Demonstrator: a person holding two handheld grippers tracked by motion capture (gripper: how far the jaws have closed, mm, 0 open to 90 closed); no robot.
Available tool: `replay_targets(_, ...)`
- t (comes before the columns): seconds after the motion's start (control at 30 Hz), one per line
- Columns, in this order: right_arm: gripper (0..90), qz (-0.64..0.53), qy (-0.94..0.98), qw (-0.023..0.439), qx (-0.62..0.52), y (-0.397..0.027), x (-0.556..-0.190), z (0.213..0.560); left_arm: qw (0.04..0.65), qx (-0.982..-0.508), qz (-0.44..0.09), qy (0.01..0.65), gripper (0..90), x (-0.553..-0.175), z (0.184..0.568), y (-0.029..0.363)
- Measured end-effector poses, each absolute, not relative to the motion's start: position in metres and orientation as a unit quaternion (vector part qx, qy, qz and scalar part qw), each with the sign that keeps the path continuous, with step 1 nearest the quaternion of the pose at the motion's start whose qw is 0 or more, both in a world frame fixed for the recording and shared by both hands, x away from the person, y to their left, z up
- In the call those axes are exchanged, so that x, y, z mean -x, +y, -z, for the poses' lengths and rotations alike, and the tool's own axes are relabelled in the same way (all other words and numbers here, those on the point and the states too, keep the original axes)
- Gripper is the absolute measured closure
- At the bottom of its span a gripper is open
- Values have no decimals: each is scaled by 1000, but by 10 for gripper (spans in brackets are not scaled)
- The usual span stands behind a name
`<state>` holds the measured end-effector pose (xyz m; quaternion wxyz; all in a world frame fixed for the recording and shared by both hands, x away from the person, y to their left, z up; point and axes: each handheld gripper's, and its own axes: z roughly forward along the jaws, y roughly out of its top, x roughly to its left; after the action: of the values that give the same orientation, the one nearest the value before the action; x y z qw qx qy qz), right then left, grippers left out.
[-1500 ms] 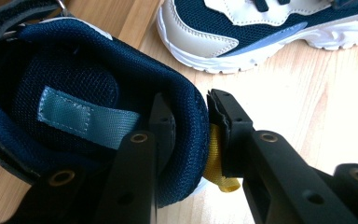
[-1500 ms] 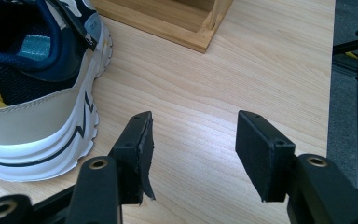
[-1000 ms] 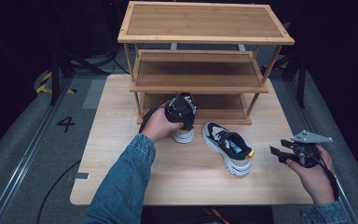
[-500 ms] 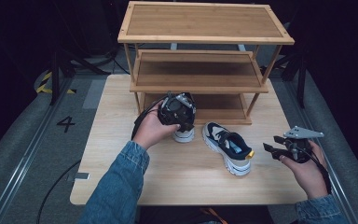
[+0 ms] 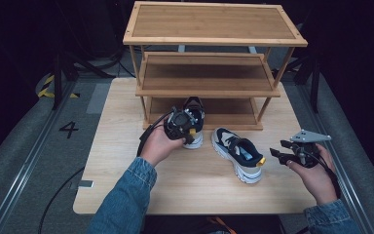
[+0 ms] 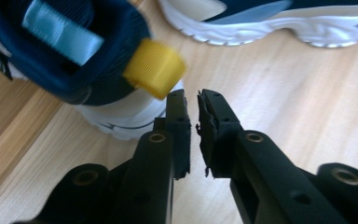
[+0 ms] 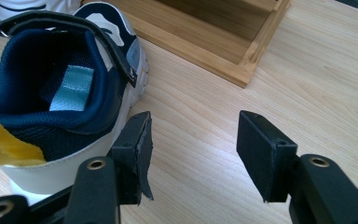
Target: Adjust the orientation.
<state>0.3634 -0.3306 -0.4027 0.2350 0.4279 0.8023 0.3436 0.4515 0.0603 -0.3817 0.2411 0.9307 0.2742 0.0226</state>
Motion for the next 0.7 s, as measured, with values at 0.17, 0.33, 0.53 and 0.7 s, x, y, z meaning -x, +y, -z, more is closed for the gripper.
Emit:
replay_targets(0.17,467,-342,800,238,-432,-336,-361,403,230,-926,-33,298,837,-461,394,61)
replay_targets(0.33,467,-340,797,240,-438,-339,-357,402,243,-919,-30,309,852,-466,396,62)
replay_targets(0.53,467,-337,793,244,-445,-345,-352,403,245,-916,-43,313,874,-474,389,62)
replay_targets(0.7,467,-334,791,247,-450,-349,-348,404,244,-914,-67,319,890,-480,383,59)
